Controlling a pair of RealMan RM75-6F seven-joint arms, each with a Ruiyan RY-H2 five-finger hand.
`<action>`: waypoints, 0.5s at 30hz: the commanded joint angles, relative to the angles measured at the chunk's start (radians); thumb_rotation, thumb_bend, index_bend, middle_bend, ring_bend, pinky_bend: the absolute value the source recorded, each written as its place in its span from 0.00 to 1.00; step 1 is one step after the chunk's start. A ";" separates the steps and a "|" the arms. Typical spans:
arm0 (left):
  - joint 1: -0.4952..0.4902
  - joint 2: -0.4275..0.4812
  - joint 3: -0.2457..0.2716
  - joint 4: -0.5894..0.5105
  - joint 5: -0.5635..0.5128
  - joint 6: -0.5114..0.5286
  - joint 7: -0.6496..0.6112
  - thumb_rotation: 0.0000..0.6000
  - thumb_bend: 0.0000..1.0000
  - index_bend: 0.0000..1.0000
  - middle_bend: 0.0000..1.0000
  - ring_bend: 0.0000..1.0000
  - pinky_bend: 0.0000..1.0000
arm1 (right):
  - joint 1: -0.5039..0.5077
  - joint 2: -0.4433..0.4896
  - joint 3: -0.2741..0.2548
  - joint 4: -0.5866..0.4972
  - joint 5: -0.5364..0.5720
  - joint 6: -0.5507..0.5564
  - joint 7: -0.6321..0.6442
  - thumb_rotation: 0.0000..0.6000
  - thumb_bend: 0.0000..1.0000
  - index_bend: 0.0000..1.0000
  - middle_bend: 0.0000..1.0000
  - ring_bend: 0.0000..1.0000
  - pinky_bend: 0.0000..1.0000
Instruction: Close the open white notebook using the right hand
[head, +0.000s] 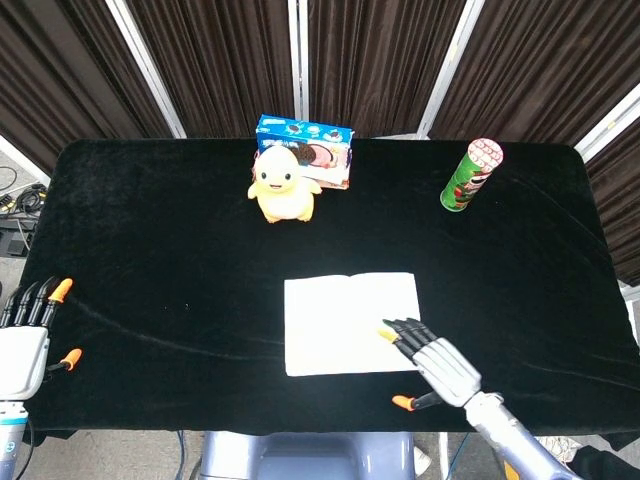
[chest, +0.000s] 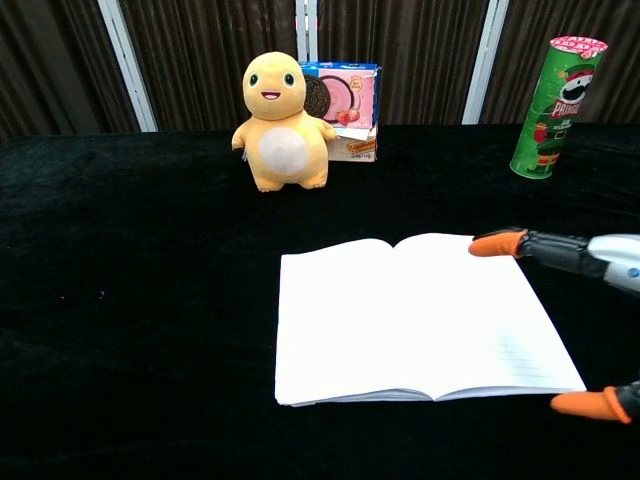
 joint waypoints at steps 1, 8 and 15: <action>-0.001 0.002 -0.003 0.002 -0.009 -0.005 -0.004 1.00 0.18 0.00 0.00 0.00 0.00 | 0.016 -0.041 0.005 0.002 0.034 -0.035 0.003 1.00 0.09 0.00 0.00 0.00 0.00; -0.001 0.004 -0.005 -0.002 -0.016 -0.008 -0.011 1.00 0.18 0.00 0.00 0.00 0.00 | 0.034 -0.157 0.020 0.035 0.105 -0.079 -0.013 1.00 0.09 0.00 0.00 0.00 0.00; -0.001 0.013 -0.009 -0.002 -0.029 -0.015 -0.032 1.00 0.18 0.00 0.00 0.00 0.00 | 0.042 -0.266 0.054 0.112 0.156 -0.077 -0.059 1.00 0.09 0.00 0.00 0.00 0.00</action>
